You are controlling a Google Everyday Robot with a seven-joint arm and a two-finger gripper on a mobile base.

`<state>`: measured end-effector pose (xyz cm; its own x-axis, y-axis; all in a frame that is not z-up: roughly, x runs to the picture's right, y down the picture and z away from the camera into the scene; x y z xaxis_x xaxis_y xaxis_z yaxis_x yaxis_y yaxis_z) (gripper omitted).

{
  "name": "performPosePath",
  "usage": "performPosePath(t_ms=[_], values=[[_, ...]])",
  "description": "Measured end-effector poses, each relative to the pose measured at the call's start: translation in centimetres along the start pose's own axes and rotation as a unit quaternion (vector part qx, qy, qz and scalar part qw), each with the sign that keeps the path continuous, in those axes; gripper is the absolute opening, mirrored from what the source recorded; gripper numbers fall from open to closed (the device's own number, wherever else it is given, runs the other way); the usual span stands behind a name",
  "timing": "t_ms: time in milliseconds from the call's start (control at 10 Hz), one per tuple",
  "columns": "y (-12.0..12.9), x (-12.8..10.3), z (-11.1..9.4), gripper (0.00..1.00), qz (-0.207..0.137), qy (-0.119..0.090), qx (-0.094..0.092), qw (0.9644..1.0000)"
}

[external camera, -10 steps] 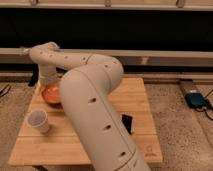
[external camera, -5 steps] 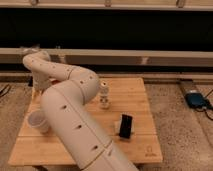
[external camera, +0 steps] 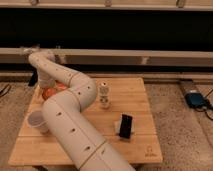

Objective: Push the ceramic bowl across the table

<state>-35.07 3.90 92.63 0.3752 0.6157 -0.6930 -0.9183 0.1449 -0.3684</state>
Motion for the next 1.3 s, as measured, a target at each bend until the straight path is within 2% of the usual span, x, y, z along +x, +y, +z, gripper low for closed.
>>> performPosePath(t_ms=[200,400,500,600,900,1200,1300], values=[[-1.3,1.1,0.1,0.80,-0.002,0.015,0.000,0.9999],[-0.7,3.7,0.6,0.80,-0.019,0.030,-0.003,0.9994],[-0.3,5.2,0.9,0.80,-0.027,0.036,-0.004,0.9990],[0.4,8.2,1.5,0.80,-0.040,0.050,-0.003,0.9980],[0.3,13.1,2.8,0.80,-0.060,0.075,0.005,0.9953],[-0.9,14.8,3.6,0.80,-0.058,0.094,0.013,0.9937],[-2.3,15.5,3.7,0.80,-0.051,0.102,0.015,0.9933]])
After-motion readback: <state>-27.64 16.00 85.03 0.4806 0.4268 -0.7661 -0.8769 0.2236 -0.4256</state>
